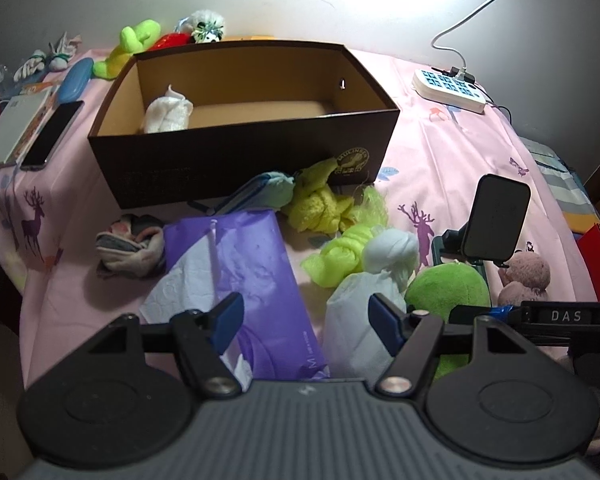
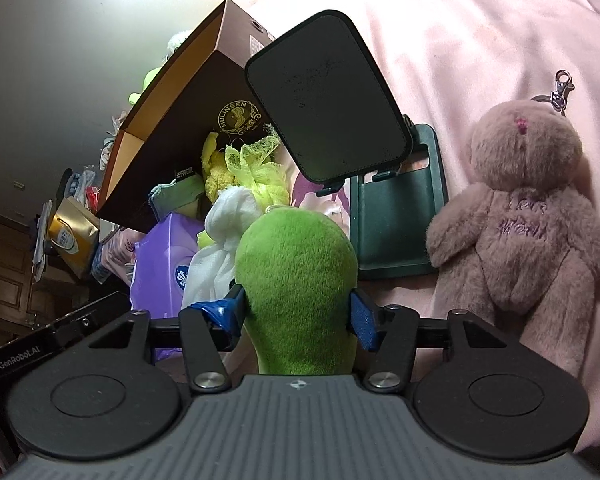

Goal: Organize soft objects
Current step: 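Grasp the green plush toy with the right gripper, then carry the green plush into the brown box and open the right gripper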

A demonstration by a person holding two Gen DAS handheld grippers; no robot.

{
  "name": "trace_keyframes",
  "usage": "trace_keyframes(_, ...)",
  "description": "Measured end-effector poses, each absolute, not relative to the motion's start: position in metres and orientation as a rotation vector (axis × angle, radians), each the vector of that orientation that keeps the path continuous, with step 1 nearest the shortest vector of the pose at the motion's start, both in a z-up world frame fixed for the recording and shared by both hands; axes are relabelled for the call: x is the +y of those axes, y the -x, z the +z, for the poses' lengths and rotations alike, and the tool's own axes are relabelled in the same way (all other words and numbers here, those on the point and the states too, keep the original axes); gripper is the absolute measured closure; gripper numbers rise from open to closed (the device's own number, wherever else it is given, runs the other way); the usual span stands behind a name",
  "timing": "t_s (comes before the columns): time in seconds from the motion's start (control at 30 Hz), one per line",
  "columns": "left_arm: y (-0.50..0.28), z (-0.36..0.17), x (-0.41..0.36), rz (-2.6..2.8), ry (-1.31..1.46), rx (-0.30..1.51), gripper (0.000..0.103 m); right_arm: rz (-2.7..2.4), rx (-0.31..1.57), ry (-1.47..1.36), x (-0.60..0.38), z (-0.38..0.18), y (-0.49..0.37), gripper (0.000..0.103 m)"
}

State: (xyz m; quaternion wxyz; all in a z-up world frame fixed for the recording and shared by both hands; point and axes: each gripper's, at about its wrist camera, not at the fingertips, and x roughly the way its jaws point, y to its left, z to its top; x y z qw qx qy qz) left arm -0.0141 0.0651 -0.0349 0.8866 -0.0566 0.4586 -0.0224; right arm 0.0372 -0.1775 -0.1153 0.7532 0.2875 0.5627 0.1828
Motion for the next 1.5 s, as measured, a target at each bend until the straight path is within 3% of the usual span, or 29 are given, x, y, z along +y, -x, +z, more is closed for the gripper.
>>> trace_keyframes(0.57,0.002,-0.033,0.04,-0.156,0.077,0.929,0.032,0.472,1.111,-0.637,-0.197,-0.052,-0.027,0.065)
trace_keyframes(1.07,0.013,-0.025,0.092,-0.139,0.146,0.858,0.032,0.617,0.883,-0.622,-0.135,0.04,-0.129,0.065)
trace_keyframes(1.23,0.024,-0.026,0.118,-0.11,0.165,0.844,0.032,0.587,0.867,-0.571,-0.081,0.04,-0.171,0.065)
trace_keyframes(1.5,0.041,-0.032,0.157,-0.032,0.188,0.841,0.032,0.502,1.008,-0.454,0.009,-0.016,-0.242,0.065)
